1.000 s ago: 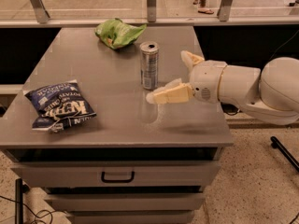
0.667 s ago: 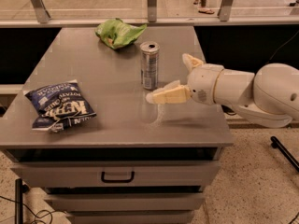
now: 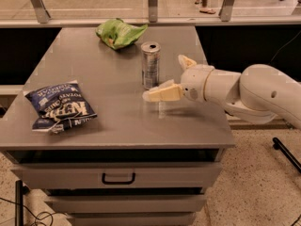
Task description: Knock redbull can over
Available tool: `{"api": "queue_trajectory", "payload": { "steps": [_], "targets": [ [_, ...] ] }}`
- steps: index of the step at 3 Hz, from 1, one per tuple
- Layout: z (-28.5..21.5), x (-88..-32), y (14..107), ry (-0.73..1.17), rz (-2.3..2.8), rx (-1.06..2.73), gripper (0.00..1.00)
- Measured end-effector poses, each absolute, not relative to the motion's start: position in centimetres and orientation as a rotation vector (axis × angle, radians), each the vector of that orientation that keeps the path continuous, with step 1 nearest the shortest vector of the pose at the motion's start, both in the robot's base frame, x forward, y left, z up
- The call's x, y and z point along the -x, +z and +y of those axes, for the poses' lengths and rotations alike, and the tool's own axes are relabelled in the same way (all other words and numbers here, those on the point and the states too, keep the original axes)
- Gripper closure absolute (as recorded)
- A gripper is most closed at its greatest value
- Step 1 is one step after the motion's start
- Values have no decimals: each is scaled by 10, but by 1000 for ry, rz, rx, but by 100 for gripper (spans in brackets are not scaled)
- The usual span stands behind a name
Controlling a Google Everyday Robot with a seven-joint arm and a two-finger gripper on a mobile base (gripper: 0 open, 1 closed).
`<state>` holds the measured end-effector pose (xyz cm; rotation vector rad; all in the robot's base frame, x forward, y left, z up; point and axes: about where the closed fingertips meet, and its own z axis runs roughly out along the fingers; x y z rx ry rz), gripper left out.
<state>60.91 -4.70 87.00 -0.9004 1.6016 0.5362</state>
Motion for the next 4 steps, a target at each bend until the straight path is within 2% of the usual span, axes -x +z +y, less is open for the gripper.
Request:
{"api": "queue_trajectory", "payload": {
  "steps": [3, 4],
  "targets": [
    [-12, -647, 876, 581, 1507, 870, 0],
    [-6, -652, 878, 592, 1486, 863, 18]
  ]
}}
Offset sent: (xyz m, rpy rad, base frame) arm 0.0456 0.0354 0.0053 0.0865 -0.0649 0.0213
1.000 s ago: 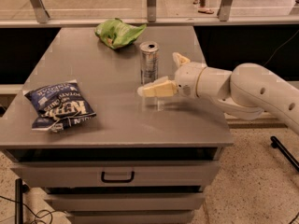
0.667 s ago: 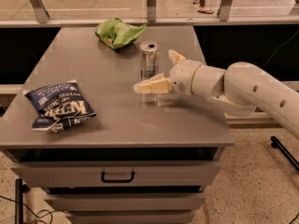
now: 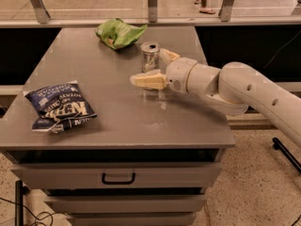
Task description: Knock redbull can over
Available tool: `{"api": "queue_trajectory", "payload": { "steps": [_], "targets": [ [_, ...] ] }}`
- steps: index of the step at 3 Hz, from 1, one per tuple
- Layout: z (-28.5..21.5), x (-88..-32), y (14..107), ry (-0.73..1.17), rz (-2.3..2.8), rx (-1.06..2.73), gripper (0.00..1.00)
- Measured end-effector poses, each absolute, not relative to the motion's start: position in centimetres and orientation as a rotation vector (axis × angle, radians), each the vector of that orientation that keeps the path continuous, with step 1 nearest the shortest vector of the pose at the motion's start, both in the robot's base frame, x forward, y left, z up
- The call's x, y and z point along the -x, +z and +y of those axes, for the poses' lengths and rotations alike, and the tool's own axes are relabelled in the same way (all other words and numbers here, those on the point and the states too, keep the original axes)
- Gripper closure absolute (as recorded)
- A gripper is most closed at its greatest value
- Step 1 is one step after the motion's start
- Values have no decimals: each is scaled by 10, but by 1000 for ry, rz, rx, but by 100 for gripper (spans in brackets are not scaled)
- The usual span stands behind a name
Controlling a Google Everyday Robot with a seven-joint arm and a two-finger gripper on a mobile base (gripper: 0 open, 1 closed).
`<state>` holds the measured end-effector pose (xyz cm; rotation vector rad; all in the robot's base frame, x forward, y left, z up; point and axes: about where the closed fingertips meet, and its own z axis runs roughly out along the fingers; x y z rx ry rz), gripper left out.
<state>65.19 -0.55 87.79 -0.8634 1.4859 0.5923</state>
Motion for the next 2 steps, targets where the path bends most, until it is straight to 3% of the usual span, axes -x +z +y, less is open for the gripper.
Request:
{"api": "queue_trajectory", "payload": {
  "steps": [2],
  "targets": [
    [-2, -651, 881, 613, 1487, 861, 65]
  ]
}}
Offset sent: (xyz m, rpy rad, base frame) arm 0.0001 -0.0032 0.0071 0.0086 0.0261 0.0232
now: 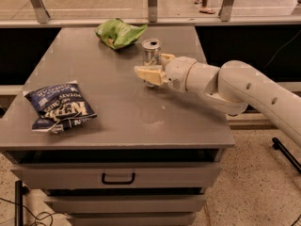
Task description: Knock redbull can over
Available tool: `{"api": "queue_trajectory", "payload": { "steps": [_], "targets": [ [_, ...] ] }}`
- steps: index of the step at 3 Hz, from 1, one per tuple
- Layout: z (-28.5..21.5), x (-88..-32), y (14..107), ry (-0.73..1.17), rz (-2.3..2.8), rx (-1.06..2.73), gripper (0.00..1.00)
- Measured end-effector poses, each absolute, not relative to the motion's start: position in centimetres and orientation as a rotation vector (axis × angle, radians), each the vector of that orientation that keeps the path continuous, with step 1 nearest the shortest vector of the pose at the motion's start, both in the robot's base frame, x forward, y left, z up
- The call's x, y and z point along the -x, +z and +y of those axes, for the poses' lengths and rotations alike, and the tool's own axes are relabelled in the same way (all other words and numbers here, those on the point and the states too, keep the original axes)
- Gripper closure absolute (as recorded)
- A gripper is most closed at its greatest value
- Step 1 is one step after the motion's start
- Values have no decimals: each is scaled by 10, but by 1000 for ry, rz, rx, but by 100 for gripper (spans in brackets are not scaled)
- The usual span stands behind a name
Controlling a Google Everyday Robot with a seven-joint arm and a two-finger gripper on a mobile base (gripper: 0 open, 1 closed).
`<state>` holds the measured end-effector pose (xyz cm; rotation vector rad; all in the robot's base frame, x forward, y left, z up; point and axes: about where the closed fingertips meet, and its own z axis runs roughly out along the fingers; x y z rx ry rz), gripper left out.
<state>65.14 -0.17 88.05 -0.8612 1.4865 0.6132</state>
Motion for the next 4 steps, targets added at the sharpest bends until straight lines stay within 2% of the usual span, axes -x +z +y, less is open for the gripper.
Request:
{"api": "queue_trajectory", "payload": {
  "steps": [1, 2, 4],
  "targets": [
    [-6, -652, 901, 592, 1487, 932, 90],
    [-9, -656, 924, 556, 1486, 1057, 100],
    [-14, -692, 972, 369, 1492, 1426, 100]
  ]
}}
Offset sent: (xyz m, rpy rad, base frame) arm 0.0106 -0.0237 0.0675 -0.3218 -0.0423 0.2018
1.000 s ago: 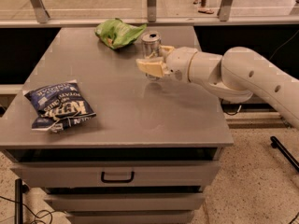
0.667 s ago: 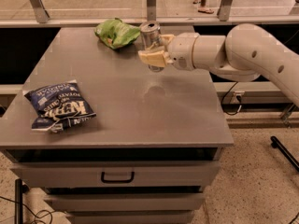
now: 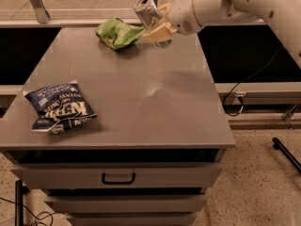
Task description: Knock redbull can over
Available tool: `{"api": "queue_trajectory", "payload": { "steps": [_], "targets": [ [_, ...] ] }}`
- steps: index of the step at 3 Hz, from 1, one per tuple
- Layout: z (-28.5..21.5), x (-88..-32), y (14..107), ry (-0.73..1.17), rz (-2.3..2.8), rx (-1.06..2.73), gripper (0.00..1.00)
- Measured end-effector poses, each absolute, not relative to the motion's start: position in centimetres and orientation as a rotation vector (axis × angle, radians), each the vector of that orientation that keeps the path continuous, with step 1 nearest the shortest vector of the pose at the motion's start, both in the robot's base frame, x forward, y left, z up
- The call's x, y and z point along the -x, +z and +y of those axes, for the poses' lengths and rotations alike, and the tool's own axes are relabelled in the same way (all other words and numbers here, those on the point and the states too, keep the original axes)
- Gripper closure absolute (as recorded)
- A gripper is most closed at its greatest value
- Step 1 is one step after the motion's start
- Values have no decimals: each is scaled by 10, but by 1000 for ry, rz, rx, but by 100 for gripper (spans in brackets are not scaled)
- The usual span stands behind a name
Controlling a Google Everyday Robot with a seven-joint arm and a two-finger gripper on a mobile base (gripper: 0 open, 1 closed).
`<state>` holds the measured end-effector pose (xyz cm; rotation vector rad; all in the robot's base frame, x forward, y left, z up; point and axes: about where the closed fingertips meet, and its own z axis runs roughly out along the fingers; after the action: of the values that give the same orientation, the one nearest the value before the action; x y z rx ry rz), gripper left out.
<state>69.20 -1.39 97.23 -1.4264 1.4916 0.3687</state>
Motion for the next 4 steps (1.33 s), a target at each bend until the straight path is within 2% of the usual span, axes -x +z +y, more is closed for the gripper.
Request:
{"api": "queue_trajectory", "payload": {
  "steps": [2, 4],
  "targets": [
    [-27, -684, 955, 149, 1487, 1907, 100],
    [-49, -632, 920, 129, 1461, 2361, 100]
  ]
}}
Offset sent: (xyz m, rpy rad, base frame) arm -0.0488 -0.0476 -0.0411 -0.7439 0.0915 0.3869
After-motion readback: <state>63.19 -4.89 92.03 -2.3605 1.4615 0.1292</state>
